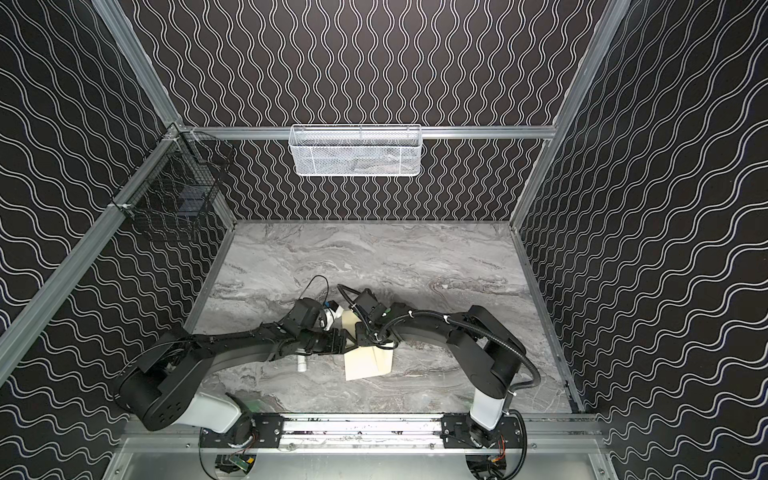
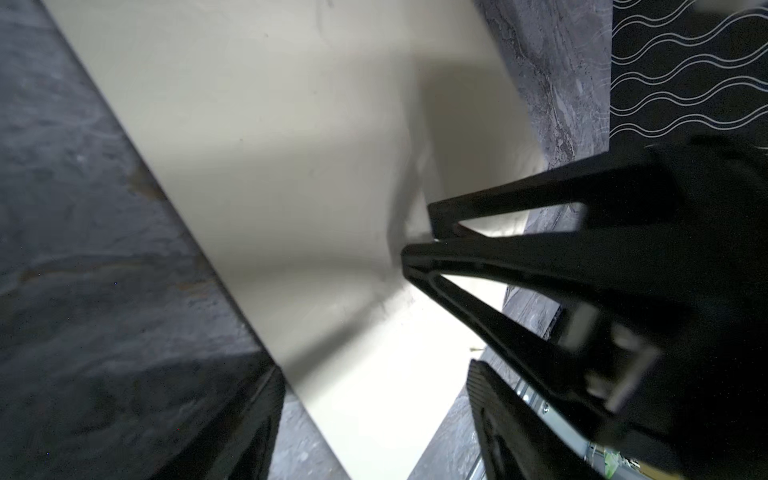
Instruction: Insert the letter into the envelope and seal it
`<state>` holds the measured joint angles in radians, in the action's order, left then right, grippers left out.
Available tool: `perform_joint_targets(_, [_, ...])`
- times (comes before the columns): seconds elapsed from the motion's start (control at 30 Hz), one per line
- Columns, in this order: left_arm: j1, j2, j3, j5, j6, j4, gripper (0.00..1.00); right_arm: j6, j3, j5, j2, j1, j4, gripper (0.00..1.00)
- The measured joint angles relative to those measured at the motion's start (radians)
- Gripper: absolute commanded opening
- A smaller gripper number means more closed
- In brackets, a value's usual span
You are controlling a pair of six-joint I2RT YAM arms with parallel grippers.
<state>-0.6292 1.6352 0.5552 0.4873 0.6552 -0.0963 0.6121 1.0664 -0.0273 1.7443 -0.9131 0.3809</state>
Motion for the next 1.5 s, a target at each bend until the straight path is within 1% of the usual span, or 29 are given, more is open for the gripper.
perform_joint_targets(0.07, [0.009,-0.008,0.015,-0.017,-0.003,0.031,0.77,-0.004,0.009,-0.036,-0.040,-0.003,0.033,0.36])
perform_joint_targets(0.17, [0.031,-0.040,0.049,-0.054,-0.008,0.087,0.79,-0.014,-0.018,-0.111,-0.121,-0.014,0.096,0.40])
perform_joint_targets(0.23, [0.042,-0.049,0.092,-0.084,-0.027,0.129,0.79,-0.002,-0.046,-0.169,-0.168,-0.030,0.144,0.42])
perform_joint_targets(0.33, [0.048,-0.027,0.163,-0.114,-0.050,0.165,0.79,0.016,-0.083,-0.220,-0.209,-0.058,0.183,0.44])
perform_joint_targets(0.5, [0.048,0.055,0.262,-0.137,-0.082,0.200,0.77,0.061,-0.136,-0.270,-0.218,-0.107,0.223,0.47])
perform_joint_targets(0.6, [0.048,0.098,0.306,-0.138,-0.089,0.210,0.77,0.081,-0.143,-0.280,-0.201,-0.141,0.221,0.49])
perform_joint_targets(0.73, [0.045,0.148,0.337,-0.135,-0.102,0.211,0.76,0.092,-0.152,-0.282,-0.173,-0.160,0.212,0.49])
perform_joint_targets(1.1, [0.038,0.225,0.366,-0.108,-0.111,0.202,0.76,0.105,-0.173,-0.279,-0.114,-0.168,0.165,0.51])
perform_joint_targets(1.33, [0.037,0.218,0.312,-0.089,-0.111,0.181,0.75,0.105,-0.168,-0.307,-0.087,-0.166,0.166,0.52])
perform_joint_targets(1.5, [0.036,0.182,0.261,-0.085,-0.111,0.166,0.75,0.105,-0.156,-0.338,-0.075,-0.154,0.166,0.53])
